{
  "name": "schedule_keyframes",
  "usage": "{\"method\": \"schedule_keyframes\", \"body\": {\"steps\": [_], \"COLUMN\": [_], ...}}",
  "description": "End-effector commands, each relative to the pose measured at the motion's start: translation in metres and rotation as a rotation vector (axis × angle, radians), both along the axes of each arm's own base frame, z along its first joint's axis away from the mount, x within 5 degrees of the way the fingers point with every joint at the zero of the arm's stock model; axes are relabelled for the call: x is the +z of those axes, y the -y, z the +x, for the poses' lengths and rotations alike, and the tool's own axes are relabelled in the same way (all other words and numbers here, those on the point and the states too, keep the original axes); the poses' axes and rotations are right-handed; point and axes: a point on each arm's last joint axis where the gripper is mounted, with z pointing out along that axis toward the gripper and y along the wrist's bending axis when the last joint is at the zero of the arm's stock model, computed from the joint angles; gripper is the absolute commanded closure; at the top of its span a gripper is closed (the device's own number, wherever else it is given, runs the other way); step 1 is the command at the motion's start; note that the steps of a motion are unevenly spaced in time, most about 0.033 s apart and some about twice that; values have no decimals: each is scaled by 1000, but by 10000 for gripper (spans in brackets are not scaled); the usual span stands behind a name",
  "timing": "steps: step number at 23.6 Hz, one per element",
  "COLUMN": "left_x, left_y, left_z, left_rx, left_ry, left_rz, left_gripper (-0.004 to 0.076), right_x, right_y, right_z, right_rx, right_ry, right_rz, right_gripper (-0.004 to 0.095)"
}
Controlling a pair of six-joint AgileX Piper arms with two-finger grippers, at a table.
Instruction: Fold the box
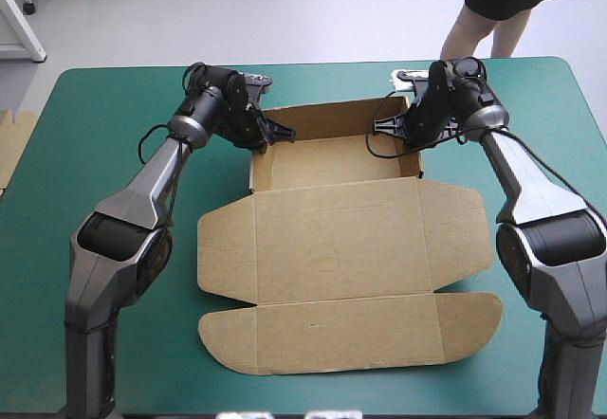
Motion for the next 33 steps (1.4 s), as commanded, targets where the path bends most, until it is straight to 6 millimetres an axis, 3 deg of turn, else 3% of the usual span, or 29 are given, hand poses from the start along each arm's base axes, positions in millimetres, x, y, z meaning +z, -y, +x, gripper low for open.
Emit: {"method": "schedule_keyframes", "body": {"steps": [1,6,14,29,31,33], "left_x": [30,31,12,11,14,17], "left_y": [-2,-5,-2,6,5,5], "left_z": [-9,-6,3,5,3,3], "left_rx": [-44,-36,-15,-9,-9,-10], "left_ry": [62,88,93,139,144,152], "left_rz": [23,58,106,118,116,114], "left_gripper": [734,734,734,734,731,687], "right_x": [39,39,23,13,13,13], "right_y": [-5,-7,-1,0,1,1], "right_z": [-4,0,6,7,7,7], "right_rx": [4,6,18,43,43,44], "right_ry": [142,172,142,103,101,97], "right_rz": [134,157,51,4,2,1], "right_gripper": [908,906,907,905,845,721]}}
